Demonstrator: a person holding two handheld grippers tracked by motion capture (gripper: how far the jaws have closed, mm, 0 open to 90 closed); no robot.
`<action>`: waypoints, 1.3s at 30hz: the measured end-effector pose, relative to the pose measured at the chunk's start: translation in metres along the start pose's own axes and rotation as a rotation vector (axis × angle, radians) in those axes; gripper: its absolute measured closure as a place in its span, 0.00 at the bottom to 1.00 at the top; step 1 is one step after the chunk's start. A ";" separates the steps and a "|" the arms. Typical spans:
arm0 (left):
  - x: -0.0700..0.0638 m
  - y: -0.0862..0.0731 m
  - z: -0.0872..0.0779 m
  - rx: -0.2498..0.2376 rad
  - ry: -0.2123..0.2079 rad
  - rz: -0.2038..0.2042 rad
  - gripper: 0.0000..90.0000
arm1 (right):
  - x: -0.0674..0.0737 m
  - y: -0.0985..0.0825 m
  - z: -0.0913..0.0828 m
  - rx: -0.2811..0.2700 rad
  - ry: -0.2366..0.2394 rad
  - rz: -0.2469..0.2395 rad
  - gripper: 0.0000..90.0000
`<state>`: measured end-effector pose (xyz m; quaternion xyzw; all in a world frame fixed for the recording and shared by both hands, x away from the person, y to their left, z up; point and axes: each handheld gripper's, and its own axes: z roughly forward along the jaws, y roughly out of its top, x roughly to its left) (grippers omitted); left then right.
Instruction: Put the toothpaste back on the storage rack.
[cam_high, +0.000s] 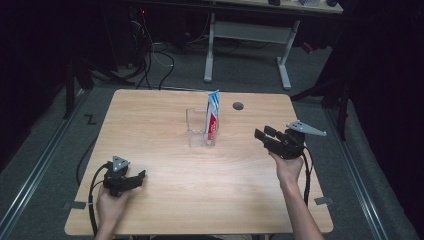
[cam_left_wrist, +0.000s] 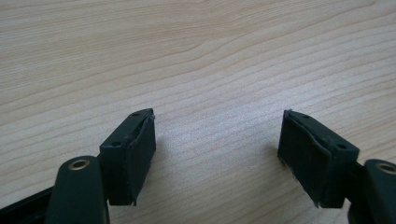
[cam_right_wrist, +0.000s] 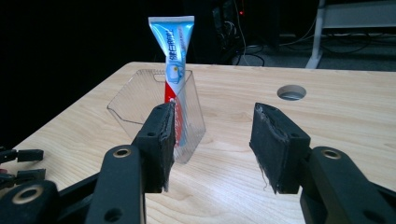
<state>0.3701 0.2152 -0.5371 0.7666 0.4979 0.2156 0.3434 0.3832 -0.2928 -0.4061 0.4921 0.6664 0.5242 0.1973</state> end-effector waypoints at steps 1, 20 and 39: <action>0.000 0.000 0.000 -0.002 0.000 -0.001 0.31 | -0.001 -0.001 -0.001 -0.002 -0.001 0.004 0.56; 0.000 0.000 0.000 -0.002 0.000 0.000 0.31 | -0.012 -0.027 -0.016 0.001 -0.045 0.019 0.55; 0.000 0.000 0.000 -0.001 0.000 0.000 0.31 | -0.023 -0.058 -0.011 0.049 -0.123 0.021 0.52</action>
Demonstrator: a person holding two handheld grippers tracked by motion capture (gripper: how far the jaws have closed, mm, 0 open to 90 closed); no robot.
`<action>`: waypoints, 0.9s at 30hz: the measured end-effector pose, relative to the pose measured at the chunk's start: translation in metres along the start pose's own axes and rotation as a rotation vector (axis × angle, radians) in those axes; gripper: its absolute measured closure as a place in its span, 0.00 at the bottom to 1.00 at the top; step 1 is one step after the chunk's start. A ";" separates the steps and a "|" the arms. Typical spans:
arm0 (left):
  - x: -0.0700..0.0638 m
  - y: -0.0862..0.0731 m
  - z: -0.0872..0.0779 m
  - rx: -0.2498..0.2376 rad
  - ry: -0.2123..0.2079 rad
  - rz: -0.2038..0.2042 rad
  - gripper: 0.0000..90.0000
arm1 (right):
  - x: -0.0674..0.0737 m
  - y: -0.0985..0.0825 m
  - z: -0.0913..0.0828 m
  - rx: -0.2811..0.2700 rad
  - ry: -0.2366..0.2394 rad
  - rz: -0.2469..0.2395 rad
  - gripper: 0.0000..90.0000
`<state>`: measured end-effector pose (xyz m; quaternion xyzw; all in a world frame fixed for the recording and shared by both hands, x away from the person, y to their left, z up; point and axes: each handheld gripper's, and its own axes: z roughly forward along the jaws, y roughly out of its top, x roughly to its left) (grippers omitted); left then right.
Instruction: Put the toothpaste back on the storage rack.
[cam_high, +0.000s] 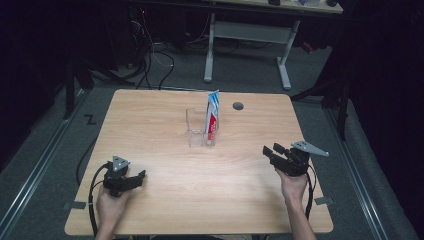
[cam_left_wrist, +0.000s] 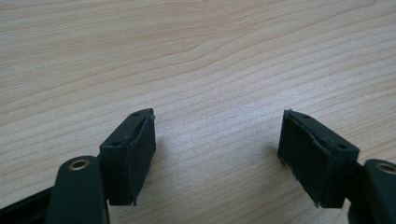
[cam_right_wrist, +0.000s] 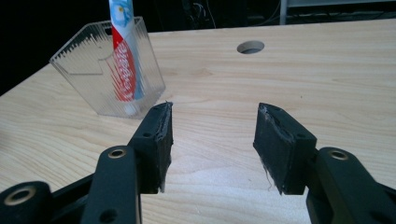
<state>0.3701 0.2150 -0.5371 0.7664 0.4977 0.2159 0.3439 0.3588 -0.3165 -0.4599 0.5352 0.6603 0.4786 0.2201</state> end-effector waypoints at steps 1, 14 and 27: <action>0.000 0.000 0.000 0.000 0.000 0.000 0.31 | 0.000 -0.001 0.001 0.005 -0.001 0.003 0.52; 0.000 0.000 0.000 -0.001 0.001 -0.002 0.31 | -0.001 -0.018 0.017 0.094 -0.043 -0.031 0.50; 0.000 0.000 0.000 -0.001 0.002 -0.002 0.31 | 0.002 -0.026 0.034 0.156 -0.066 -0.064 0.49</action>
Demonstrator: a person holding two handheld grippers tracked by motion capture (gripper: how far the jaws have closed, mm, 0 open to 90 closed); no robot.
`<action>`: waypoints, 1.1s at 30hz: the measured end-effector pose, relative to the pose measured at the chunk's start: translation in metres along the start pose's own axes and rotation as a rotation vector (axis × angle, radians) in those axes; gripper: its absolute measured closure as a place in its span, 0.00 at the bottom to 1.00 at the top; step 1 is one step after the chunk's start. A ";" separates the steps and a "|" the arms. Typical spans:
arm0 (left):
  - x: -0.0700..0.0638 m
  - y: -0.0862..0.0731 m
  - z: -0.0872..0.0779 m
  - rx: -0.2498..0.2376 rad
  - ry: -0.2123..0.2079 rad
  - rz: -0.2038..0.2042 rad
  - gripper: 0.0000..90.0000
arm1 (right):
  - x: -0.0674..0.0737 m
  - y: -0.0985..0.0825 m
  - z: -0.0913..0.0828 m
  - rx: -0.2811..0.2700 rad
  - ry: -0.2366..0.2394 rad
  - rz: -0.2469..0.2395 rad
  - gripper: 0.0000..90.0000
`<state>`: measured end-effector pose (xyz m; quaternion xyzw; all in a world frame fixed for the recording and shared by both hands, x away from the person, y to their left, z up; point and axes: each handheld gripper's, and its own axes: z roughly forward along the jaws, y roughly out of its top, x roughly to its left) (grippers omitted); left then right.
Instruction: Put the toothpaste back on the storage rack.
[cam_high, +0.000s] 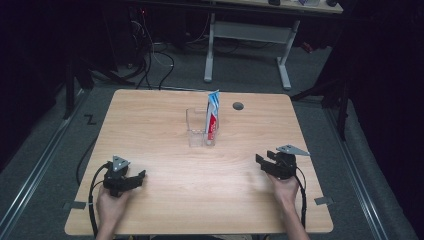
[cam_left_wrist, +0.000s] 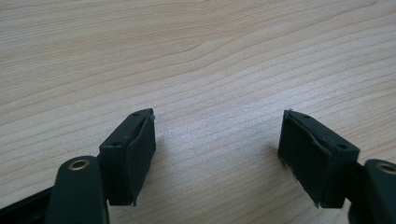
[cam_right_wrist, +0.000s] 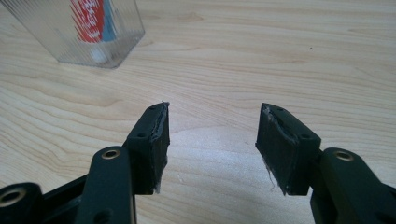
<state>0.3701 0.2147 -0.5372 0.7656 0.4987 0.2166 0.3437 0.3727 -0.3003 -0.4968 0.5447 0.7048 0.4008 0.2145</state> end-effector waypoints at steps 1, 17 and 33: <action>0.000 0.000 0.000 -0.001 -0.001 0.000 0.31 | 0.000 0.000 0.001 0.002 -0.004 -0.006 0.49; 0.000 0.000 0.000 0.000 -0.001 -0.001 0.31 | 0.005 -0.007 0.025 0.067 -0.032 -0.032 0.50; 0.000 0.000 0.000 0.000 0.000 -0.001 0.31 | 0.005 -0.011 0.034 0.094 -0.059 -0.046 0.49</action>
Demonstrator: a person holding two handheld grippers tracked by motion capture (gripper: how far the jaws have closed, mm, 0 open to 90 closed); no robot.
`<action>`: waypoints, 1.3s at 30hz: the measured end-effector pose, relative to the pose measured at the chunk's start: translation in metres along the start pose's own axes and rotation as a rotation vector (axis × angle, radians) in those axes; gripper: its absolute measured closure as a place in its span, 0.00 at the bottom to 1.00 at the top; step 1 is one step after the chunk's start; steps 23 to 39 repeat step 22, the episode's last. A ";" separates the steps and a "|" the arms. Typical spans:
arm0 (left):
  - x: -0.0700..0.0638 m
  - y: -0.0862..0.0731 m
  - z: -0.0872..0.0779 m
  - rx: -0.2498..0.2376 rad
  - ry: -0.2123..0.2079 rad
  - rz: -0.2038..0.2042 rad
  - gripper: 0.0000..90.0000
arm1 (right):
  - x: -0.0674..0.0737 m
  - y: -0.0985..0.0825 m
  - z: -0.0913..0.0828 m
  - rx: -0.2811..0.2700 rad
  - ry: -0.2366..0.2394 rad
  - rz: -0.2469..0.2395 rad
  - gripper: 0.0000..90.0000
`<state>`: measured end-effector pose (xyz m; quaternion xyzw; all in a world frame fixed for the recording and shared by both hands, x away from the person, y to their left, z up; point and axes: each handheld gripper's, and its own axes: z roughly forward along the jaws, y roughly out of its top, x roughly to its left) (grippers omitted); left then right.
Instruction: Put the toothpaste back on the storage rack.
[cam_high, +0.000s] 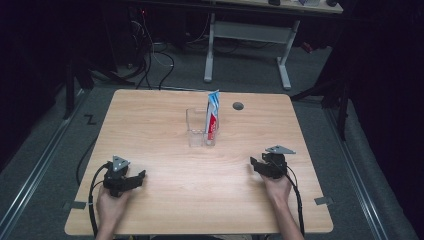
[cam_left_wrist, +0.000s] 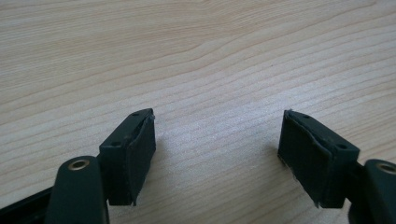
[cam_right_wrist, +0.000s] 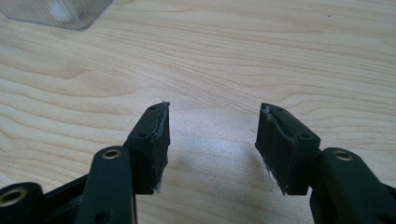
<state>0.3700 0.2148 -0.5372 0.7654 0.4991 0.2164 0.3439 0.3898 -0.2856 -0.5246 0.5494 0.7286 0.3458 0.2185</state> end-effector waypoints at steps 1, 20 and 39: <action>0.000 0.000 0.000 0.000 0.001 -0.001 0.31 | 0.000 0.000 0.001 0.003 0.003 0.001 0.49; 0.000 0.000 0.000 0.001 0.002 -0.001 0.31 | 0.009 -0.003 0.008 0.024 -0.043 -0.069 0.45; 0.000 0.000 0.000 0.001 0.002 -0.001 0.31 | 0.009 -0.003 0.008 0.024 -0.043 -0.069 0.45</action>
